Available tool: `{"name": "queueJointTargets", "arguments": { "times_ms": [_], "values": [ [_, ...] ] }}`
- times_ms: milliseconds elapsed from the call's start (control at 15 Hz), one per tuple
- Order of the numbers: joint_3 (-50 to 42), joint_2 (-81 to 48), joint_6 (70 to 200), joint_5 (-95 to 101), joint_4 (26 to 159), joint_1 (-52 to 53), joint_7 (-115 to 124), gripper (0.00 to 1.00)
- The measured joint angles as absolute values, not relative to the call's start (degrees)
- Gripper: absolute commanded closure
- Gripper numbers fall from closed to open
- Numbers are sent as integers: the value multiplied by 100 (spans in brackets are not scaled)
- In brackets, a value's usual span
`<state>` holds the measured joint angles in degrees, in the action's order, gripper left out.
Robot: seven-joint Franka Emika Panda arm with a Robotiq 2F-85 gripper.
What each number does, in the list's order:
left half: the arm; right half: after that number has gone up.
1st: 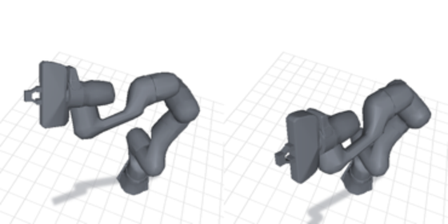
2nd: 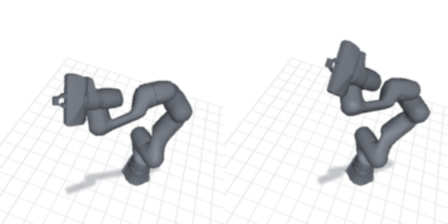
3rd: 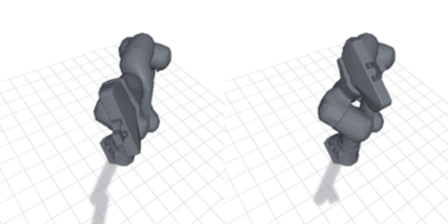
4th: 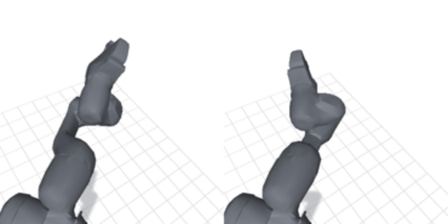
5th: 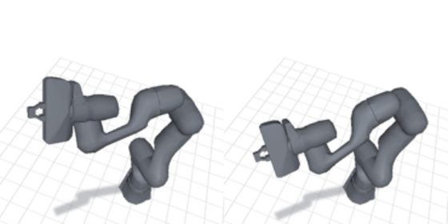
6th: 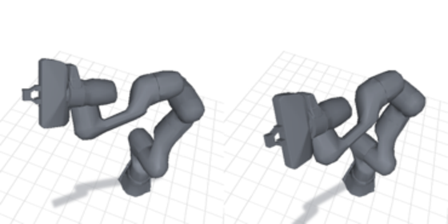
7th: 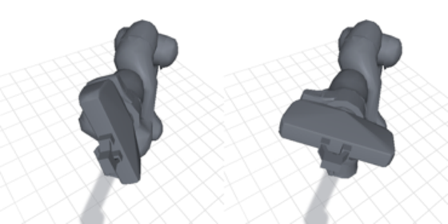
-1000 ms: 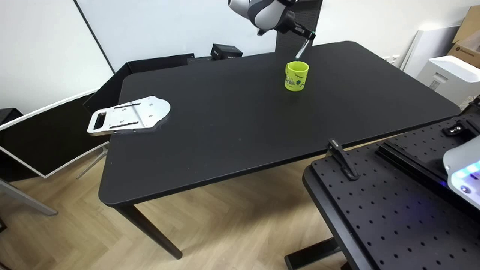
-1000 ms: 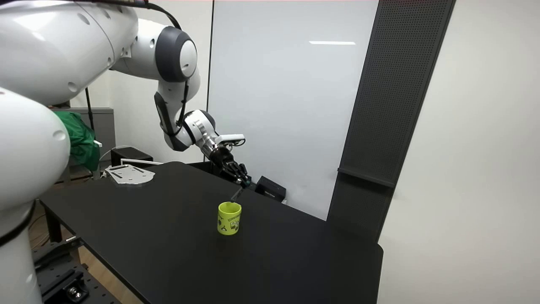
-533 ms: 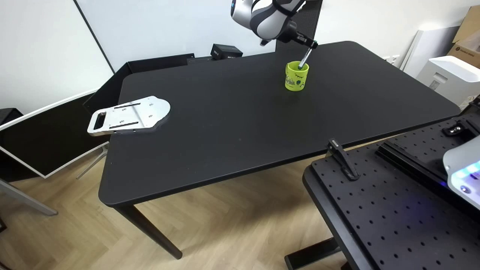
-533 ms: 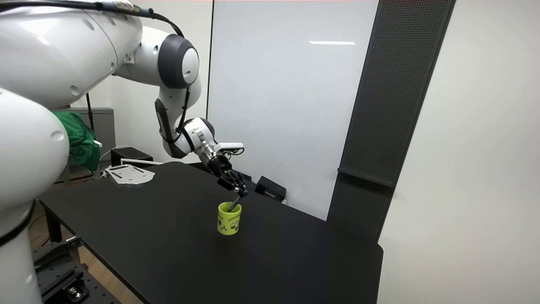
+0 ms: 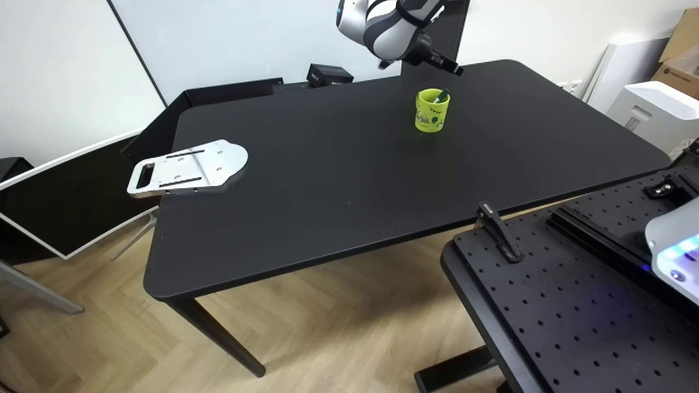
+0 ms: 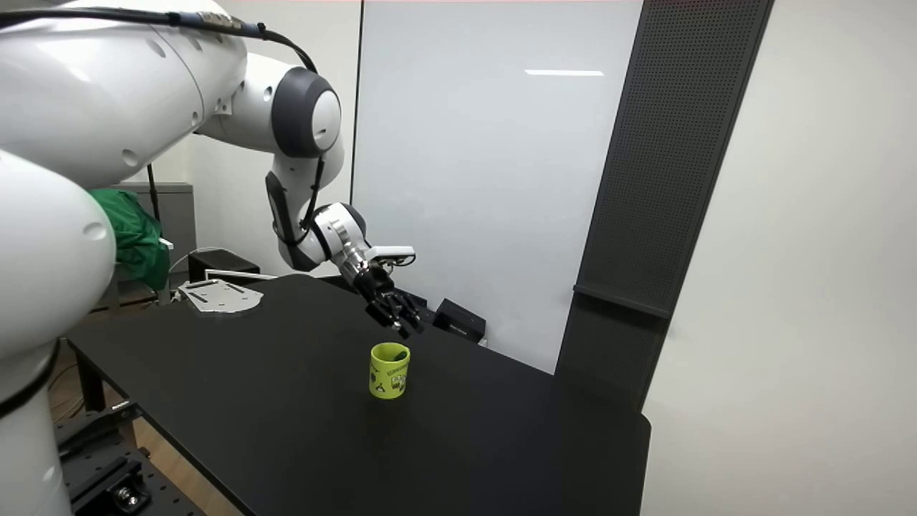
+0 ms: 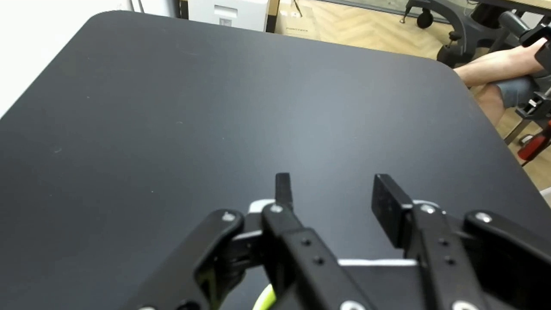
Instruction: Pick up the pen from the table and put it in the light green cup.
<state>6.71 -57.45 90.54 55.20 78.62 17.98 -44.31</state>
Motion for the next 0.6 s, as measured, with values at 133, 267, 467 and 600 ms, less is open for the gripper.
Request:
{"name": "queueJointTargets", "arguments": {
  "times_ms": [133, 267, 467, 600],
  "values": [
    [671, -5652, 9052, 5518, 7675, 1776, -4431, 2],
    [673, -5506, 9054, 5505, 7521, 1743, -4431, 0],
    [715, -5312, 9063, 5305, 7386, 1653, -4431, 0],
    [761, -5269, 9065, 5177, 7360, 1592, -4432, 0]
  ]
}}
